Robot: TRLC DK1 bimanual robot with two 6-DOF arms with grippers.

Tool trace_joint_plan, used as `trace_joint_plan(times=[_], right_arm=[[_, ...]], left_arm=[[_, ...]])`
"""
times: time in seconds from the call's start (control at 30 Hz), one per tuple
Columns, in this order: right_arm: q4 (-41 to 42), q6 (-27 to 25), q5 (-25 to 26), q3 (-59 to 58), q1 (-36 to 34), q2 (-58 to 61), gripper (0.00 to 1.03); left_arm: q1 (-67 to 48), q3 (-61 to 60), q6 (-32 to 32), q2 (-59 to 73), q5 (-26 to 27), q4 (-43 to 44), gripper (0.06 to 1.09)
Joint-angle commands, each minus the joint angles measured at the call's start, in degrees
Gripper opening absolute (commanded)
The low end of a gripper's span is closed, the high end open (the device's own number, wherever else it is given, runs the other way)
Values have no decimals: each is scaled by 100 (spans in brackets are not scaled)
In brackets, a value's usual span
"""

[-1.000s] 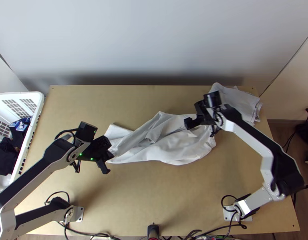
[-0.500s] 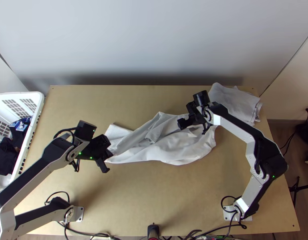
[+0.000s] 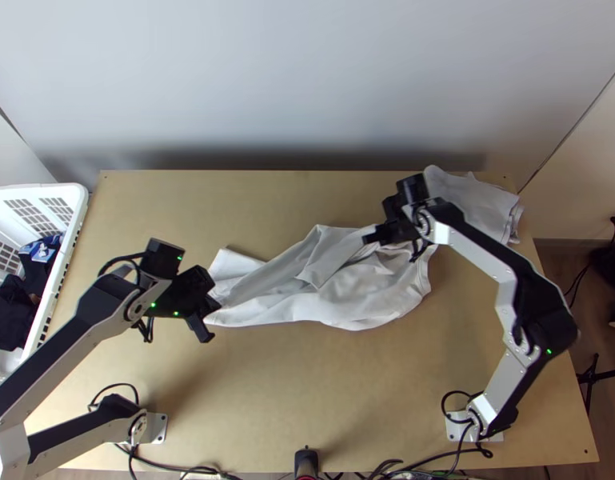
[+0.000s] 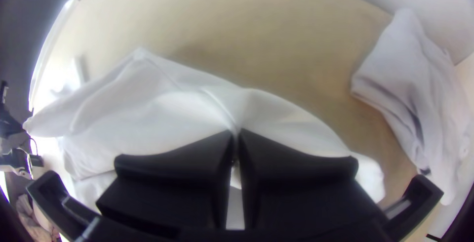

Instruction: Fold the t-shirt

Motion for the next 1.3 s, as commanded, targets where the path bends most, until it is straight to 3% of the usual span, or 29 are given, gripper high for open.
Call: trace_joint_plan(times=[0.0,0.27,0.63,0.87,1.0,1.1,1.27], right_arm=[[5,12,9,37,-230,-733,3],[22,-102,9,-156,-362,-2245,3],[145,-269,9,-789,-142,-4117,3],[163,-172,203,-851,-142,-5013,3],[277,-111,255,-1079,-142,-5567,3],[268,223,247,-1202,-142,-6085,3],[136,214,308,-1229,-213,-6613,3]], left_arm=[[440,89,4,-80,-116,77,9],[598,221,-171,-80,-160,226,9],[431,1196,-1077,-871,-283,903,9],[422,1767,-778,-994,-669,1342,9],[387,1882,-778,-1082,-916,1571,9],[334,1890,-787,-1240,-1047,1711,9],[334,2189,-795,-1495,-1258,1843,9]])
